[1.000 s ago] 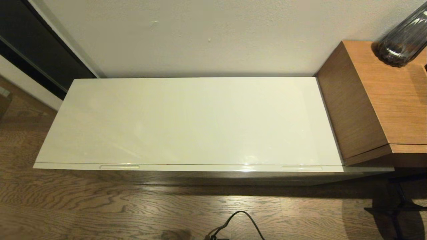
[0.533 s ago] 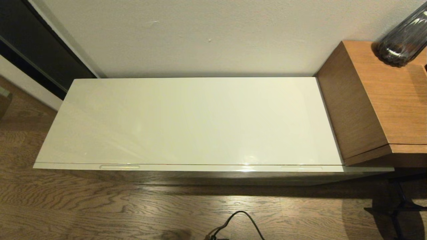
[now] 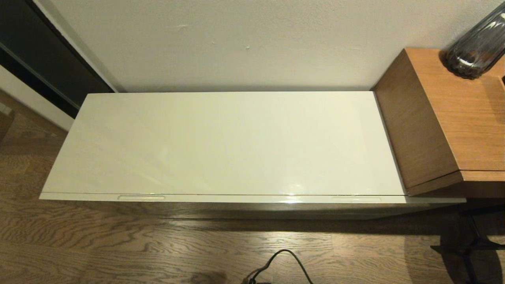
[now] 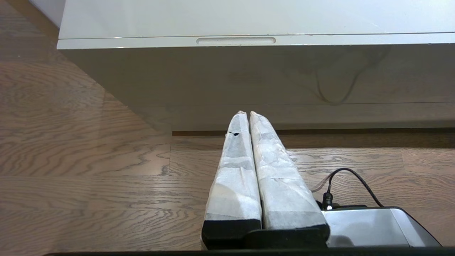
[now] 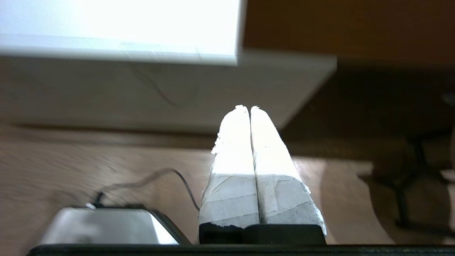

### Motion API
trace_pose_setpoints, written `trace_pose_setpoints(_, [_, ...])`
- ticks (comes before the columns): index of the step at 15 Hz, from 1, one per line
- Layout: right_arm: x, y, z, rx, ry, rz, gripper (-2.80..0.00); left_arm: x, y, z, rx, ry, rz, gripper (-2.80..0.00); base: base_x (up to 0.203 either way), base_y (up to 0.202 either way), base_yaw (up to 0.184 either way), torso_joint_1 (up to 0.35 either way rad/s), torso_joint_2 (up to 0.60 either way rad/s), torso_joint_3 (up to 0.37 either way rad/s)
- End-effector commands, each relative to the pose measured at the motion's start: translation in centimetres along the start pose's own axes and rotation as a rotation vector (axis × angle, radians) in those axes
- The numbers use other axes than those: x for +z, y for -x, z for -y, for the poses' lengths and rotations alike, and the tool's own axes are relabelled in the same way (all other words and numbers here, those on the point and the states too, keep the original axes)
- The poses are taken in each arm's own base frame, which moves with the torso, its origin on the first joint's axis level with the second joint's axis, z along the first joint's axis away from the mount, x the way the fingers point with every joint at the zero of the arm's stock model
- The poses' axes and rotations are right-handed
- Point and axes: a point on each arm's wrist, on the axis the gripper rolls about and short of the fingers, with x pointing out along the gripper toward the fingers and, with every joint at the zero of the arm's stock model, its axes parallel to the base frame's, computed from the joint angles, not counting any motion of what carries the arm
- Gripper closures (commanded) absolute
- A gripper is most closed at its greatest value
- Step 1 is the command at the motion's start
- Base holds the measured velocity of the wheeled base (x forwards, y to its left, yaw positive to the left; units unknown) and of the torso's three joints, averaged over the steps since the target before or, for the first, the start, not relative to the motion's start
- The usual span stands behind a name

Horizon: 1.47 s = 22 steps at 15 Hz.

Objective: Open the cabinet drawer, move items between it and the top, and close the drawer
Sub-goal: Open the drawer

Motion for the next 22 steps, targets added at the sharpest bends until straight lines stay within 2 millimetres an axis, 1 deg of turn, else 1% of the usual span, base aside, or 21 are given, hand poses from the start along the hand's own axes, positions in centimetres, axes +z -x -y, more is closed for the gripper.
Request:
trace_pose_setpoints(1, [5.6,-0.6,0.3,0.03,-0.021,-0.032,0.0,0.0,0.0,0.0,0.0,0.001,-0.001,0.0,0.0,0.0,0.0,0.0,0.0,0.0])
trace_pose_setpoints(2, [7.9,-1.6,0.4,0.053,-0.03,-0.083,0.0,0.0,0.0,0.0,0.002,0.001,-0.001,0.0,0.0,0.0,0.0,0.0,0.0,0.0])
trace_pose_setpoints(3, [9.6,-2.7,0.5,0.075,-0.032,-0.135,0.0,0.0,0.0,0.0,0.0,0.001,-0.001,0.0,0.0,0.0,0.0,0.0,0.0,0.0])
trace_pose_setpoints(4, [10.8,-4.2,0.6,0.103,-0.031,-0.203,0.0,0.0,0.0,0.0,0.0,0.001,-0.001,0.0,0.0,0.0,0.0,0.0,0.0,0.0])
trace_pose_setpoints(6, [12.0,-7.7,0.7,0.163,-0.011,-0.357,0.0,0.0,0.0,0.0,0.0,0.001,-0.001,0.0,0.0,0.0,0.0,0.0,0.0,0.0])
trace_pose_setpoints(7, [12.2,-9.7,0.7,0.191,0.004,-0.437,0.0,0.0,0.0,0.0,0.0,0.001,-0.001,0.0,0.0,0.0,0.0,0.0,0.0,0.0])
trace_pose_setpoints(9, [12.0,-14.1,0.2,0.267,0.03,-0.583,0.0,0.0,0.0,0.0,0.0,0.001,-0.001,0.0,0.0,0.0,0.0,0.0,0.0,0.0])
trace_pose_setpoints(10, [11.6,-16.0,-0.2,0.31,0.04,-0.646,0.0,0.0,0.0,0.0,0.0,0.001,-0.001,0.0,0.0,0.0,0.0,0.0,0.0,0.0])
trace_pose_setpoints(11, [10.9,-18.0,-1.0,0.357,0.051,-0.712,0.0,0.0,0.0,0.0,0.0,0.001,-0.001,0.0,0.0,0.0,0.0,0.0,0.0,0.0])
trace_pose_setpoints(13, [9.4,-21.2,-3.0,0.432,0.049,-0.798,0.0,0.0,0.0,0.0,0.0,0.001,-0.001,0.0,0.0,0.0,0.0,0.0,0.0,0.0])
trace_pose_setpoints(15, [8.4,-24.1,-5.6,0.431,0.012,-0.802,0.0,0.0,0.0,0.0,0.0,0.001,-0.001,0.0,0.0,0.0,0.0,0.0,0.0,0.0])
trace_pose_setpoints(17, [7.4,-26.5,-7.5,0.363,0.005,-0.761,0.0,0.0,0.0,0.0,0.0,0.001,-0.001,0.0,0.0,0.0,0.0,0.0,0.0,0.0])
trace_pose_setpoints(18, [7.4,-27.1,-8.2,0.335,-0.005,-0.726,0.0,0.0,0.0,0.0,0.0,0.001,-0.001,0.0,0.0,0.0,0.0,0.0,0.0,0.0])
trace_pose_setpoints(19, [7.4,-27.1,-8.3,0.333,-0.013,-0.727,0.0,0.0,0.0,0.0,0.0,0.001,-0.001,0.0,0.0,0.0,0.0,0.0,0.0,0.0])
trace_pose_setpoints(22, [6.6,-26.8,-8.2,0.318,-0.019,-0.765,0.0,0.0,0.0,0.0,0.0,0.001,-0.001,0.0,0.0,0.0,0.0,0.0,0.0,0.0])
